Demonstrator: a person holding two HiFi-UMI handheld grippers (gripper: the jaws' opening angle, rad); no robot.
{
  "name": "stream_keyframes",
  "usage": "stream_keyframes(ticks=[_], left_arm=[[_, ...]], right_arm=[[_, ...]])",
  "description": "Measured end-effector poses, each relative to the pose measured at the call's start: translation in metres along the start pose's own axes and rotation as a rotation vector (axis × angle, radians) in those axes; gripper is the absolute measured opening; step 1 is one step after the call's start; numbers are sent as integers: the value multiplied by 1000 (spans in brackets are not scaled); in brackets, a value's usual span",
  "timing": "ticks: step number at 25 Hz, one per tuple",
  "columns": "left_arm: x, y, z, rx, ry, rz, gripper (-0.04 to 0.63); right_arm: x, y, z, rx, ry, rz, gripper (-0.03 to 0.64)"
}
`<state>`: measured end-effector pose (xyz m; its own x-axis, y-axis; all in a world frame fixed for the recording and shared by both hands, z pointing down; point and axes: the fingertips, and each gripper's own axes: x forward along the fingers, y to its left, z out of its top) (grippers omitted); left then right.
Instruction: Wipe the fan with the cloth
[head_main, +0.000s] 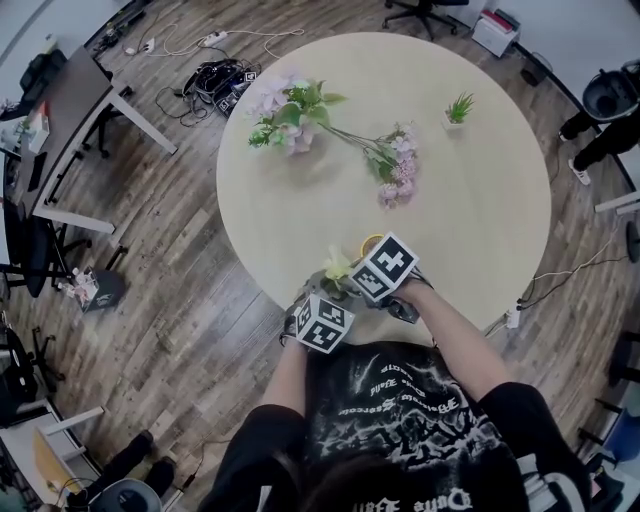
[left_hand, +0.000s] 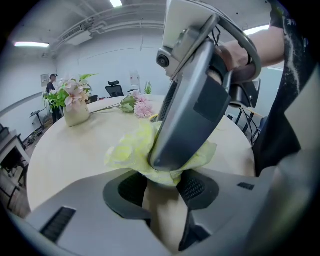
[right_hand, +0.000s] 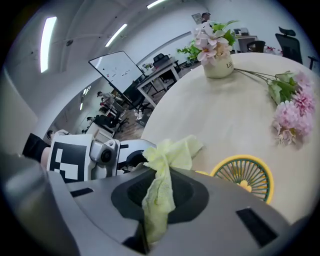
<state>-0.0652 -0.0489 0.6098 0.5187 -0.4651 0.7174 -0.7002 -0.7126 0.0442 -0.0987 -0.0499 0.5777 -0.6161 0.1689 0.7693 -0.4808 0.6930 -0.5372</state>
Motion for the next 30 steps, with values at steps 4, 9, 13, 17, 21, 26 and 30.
stream_keyframes(ticks=[4, 9, 13, 17, 21, 26, 30], left_arm=[[1, -1, 0, 2, 1, -1, 186], [2, -1, 0, 6, 2, -1, 186], [1, 0, 0, 0, 2, -3, 186], [0, -2, 0, 3, 3, -3, 186], [1, -1, 1, -1, 2, -3, 186], [1, 0, -1, -7, 11, -12, 186], [0, 0, 1, -12, 13, -13, 186]], right_arm=[[-2, 0, -4, -33, 51, 30, 49], [-6, 0, -8, -126, 50, -21, 49], [-10, -6, -12, -64, 16, -22, 51], [-17, -11, -20, 17, -50, -27, 51], [-20, -17, -29, 91, -89, -21, 51], [-19, -19, -34, 104, -129, -44, 51], [-21, -24, -44, 98, -108, -87, 51]])
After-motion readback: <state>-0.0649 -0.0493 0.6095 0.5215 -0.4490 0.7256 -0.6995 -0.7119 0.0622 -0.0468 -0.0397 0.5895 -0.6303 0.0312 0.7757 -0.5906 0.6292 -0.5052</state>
